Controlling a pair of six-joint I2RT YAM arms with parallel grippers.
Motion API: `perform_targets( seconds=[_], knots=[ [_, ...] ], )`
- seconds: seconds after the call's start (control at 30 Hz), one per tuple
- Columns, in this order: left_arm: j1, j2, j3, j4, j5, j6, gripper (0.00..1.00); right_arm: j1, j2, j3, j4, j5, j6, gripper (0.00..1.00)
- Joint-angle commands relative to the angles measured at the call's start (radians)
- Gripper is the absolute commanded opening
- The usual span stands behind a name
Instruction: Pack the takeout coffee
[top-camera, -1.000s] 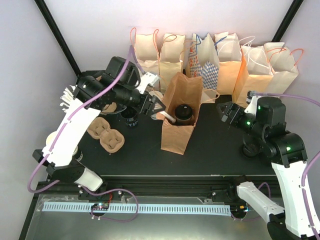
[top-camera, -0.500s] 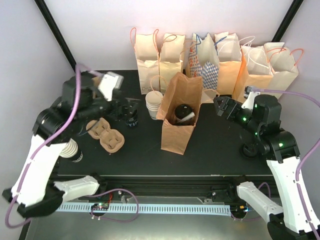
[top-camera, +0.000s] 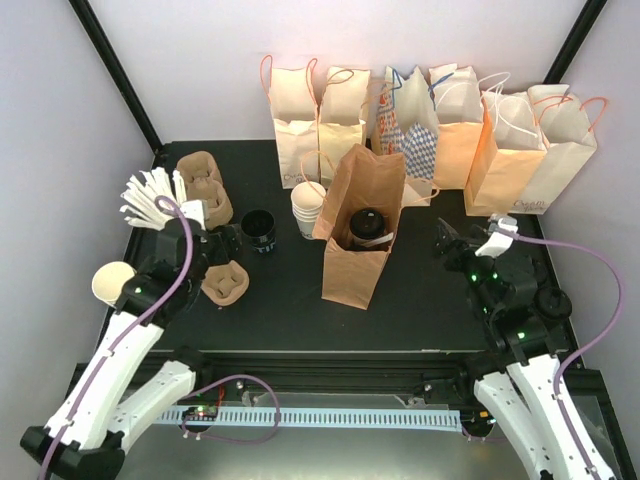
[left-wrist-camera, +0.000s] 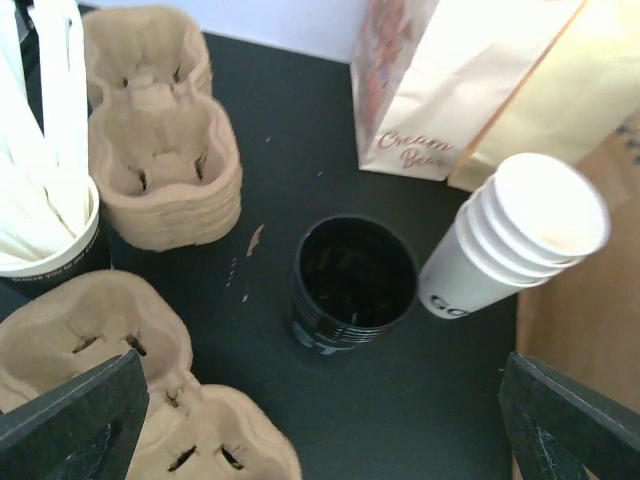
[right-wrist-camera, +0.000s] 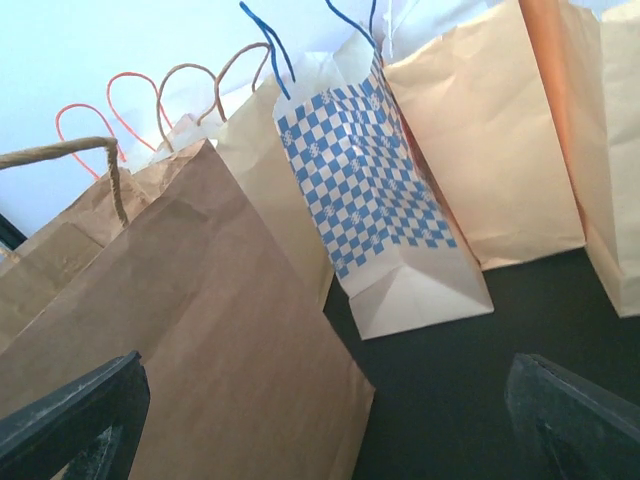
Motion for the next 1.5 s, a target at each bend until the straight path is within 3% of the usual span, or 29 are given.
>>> perform_targets(
  seconds=[0.0,0.13,0.43,0.67,1.1,1.37,1.47],
  knots=[
    [0.038,0.043,-0.092,0.194,-0.041,0.088,0.99,0.002,0.028,-0.027,0.179,0.02,-0.148,1.0],
    [0.093,0.076,-0.184,0.37,-0.101,0.249,0.99,0.002,0.096,-0.072,0.253,0.021,-0.317,1.0],
    [0.23,0.248,-0.305,0.702,-0.087,0.408,0.99,-0.044,0.321,-0.201,0.573,0.13,-0.375,1.0],
    [0.311,0.415,-0.318,0.866,-0.018,0.419,0.99,-0.135,0.482,-0.273,0.817,0.118,-0.417,1.0],
    [0.323,0.549,-0.478,1.328,0.083,0.48,0.99,-0.256,0.693,-0.358,1.131,-0.076,-0.498,1.0],
    [0.323,0.64,-0.504,1.489,0.128,0.513,0.99,-0.263,0.848,-0.343,1.276,-0.169,-0.544,1.0],
    [0.322,0.63,-0.502,1.464,0.133,0.506,0.99,-0.264,0.915,-0.337,1.324,-0.149,-0.533,1.0]
  ],
)
